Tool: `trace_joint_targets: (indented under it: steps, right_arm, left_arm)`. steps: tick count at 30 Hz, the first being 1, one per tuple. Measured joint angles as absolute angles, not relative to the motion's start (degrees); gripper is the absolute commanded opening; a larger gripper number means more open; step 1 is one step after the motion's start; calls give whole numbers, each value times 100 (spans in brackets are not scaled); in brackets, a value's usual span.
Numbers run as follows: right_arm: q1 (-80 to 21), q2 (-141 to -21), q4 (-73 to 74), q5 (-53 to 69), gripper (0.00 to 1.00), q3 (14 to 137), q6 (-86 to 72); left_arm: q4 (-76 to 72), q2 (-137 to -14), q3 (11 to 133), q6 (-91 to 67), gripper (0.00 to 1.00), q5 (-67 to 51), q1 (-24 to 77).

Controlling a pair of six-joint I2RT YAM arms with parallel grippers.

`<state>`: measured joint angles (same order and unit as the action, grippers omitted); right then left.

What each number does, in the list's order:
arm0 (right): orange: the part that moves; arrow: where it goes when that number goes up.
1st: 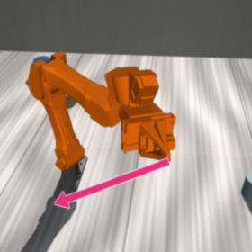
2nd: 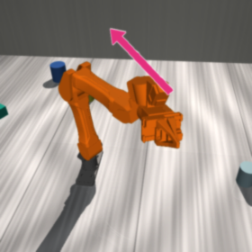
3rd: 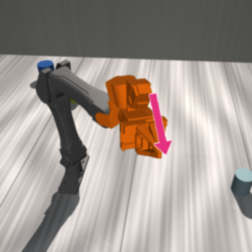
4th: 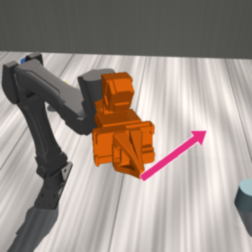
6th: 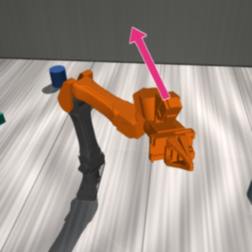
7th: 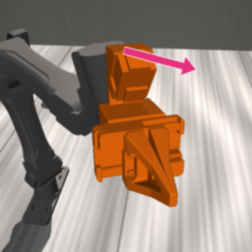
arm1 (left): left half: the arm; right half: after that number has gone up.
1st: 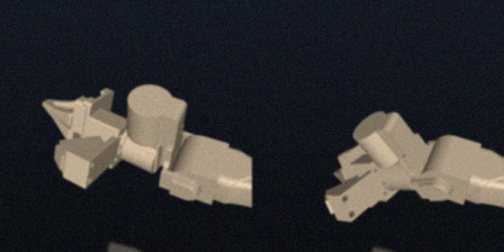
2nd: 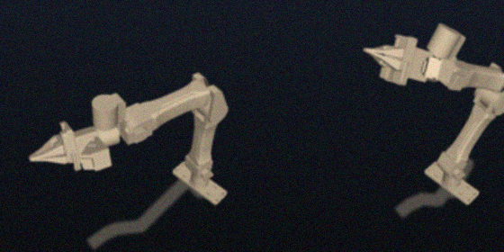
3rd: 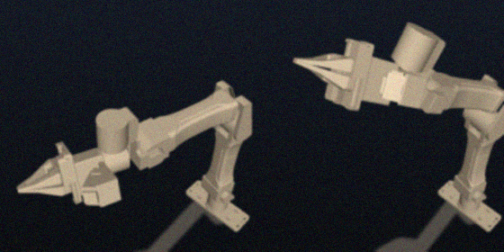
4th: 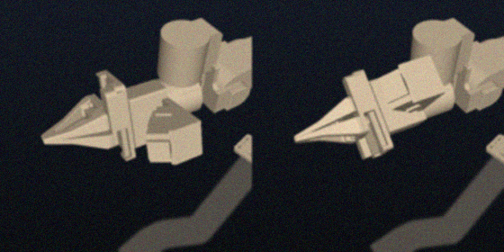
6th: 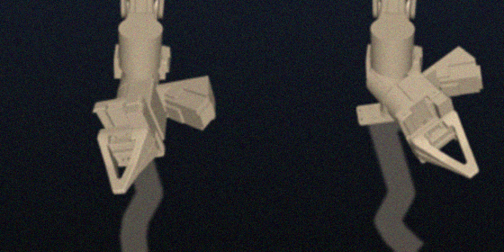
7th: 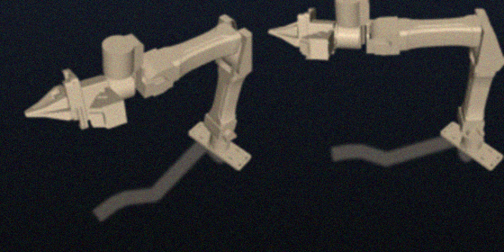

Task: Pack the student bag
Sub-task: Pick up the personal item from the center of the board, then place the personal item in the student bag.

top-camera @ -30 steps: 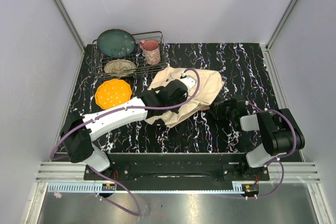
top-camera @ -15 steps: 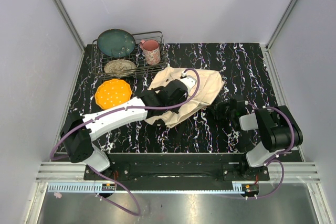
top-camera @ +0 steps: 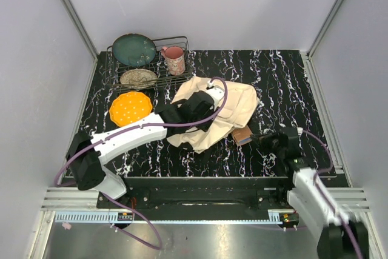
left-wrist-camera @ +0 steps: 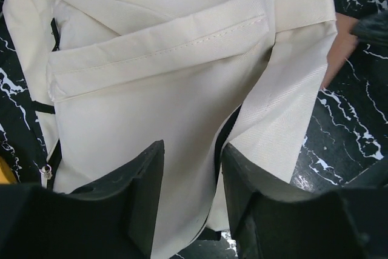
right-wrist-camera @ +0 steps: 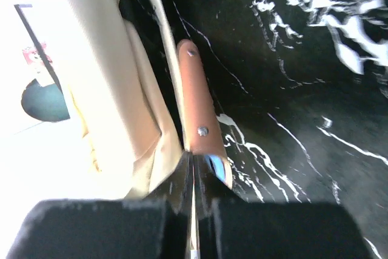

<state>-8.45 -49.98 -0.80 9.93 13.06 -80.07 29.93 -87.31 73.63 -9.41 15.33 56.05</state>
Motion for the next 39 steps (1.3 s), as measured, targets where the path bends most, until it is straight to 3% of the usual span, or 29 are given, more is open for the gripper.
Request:
trace_joint_targets:
  steps: [1,4,7,9,14,19,24,39]
  right_arm:
    - [-845,-4348,467,902,0,1240,-7959]
    - [-845,-2211,2250,655,0,1205,-7856]
    - [-845,-593,3861,377,0,1361,-7839]
    - [-845,-261,4674,198,0,1566,-7804]
    - [-845,-663,5437,69,0,2016,-7588]
    - [-845,-1450,5489,-163,0,3218,-7181]
    - [-845,-2458,4674,62,0,3966,-6836]
    - [-1256,-4755,1890,1678,0,4340,-6820]
  left_arm:
    - [2982,-8698,7354,-947,68,1505,5605]
    - [2932,-8571,7345,-996,85,1439,5596]
    - [2766,-8427,7345,-1033,90,1376,5577]
    - [2681,-8337,7345,-1063,95,1332,5572]
    - [2539,-8195,7345,-1107,98,1214,5568]
    - [2499,-8088,7284,-1127,99,1210,5568]
    - [2512,-7942,7170,-1186,99,1221,5568]
    - [2469,-6930,6733,-1420,99,1695,5356]
